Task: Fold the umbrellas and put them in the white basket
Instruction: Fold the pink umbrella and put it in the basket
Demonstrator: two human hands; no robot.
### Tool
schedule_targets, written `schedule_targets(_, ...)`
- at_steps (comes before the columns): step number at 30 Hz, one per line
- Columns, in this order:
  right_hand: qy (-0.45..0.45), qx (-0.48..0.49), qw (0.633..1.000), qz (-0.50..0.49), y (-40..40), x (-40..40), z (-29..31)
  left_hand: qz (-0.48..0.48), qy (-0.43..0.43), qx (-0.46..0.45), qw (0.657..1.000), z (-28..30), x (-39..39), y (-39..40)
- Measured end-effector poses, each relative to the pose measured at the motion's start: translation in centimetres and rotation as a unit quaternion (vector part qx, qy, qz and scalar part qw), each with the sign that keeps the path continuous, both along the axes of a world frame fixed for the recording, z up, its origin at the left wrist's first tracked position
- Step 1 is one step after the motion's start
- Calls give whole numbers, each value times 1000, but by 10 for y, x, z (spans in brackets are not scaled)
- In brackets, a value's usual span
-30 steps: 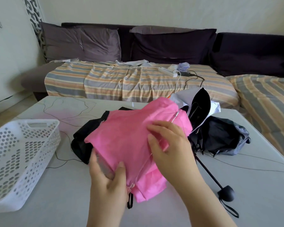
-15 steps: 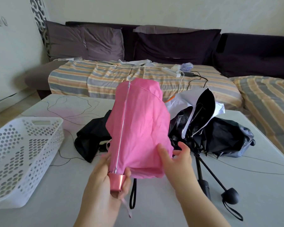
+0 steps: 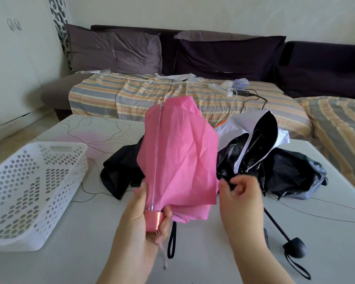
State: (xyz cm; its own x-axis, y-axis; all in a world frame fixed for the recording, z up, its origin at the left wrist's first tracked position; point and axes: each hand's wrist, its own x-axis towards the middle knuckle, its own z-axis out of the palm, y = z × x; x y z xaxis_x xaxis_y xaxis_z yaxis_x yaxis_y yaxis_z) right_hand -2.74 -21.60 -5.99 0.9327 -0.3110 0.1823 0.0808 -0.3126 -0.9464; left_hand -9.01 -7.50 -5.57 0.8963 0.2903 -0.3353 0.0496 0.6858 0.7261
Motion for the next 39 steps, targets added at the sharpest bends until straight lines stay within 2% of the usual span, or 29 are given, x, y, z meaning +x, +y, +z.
schedule_targets(2,-91,-15,995,45,11,-16,26,32,17,61,997,-2,1,-4)
schedule_targets(3,-82,-39,992,92,16,-23,37,48,14,95,994,-3,2,-7)
schedule_targets(6,51,-132,973,184,29,-25,47,62,-30,254,965,-7,-3,-24)
schedule_targets(9,131,-116,972,159,26,-11,37,84,-46,400,912,-15,-11,-36)
schedule_targets(13,155,115,974,122,13,0,32,40,-85,517,851,-18,-18,-45)
schedule_targets(16,156,303,938,63,1,6,35,14,-102,558,823,-16,-19,-48)
schedule_targets(19,147,395,907,23,-2,9,35,-4,-80,548,833,-16,-16,-49)
schedule_targets(23,143,415,898,4,0,8,30,-3,43,433,900,-19,-15,-46)
schedule_targets(25,135,428,893,-8,-1,9,29,-59,98,379,918,-18,-16,-36)
schedule_targets(27,132,442,887,-11,-2,8,28,-171,127,346,914,-14,-11,-29)
schedule_targets(30,136,452,882,8,5,4,26,-216,96,261,936,-10,-6,-27)
schedule_targets(33,120,460,879,38,13,-1,27,-206,52,207,955,-9,-5,-29)
schedule_targets(35,111,455,882,46,12,0,32,-173,30,209,962,-9,-4,-30)
schedule_targets(39,94,436,895,14,-12,18,40,-161,16,296,941,-8,-7,-26)
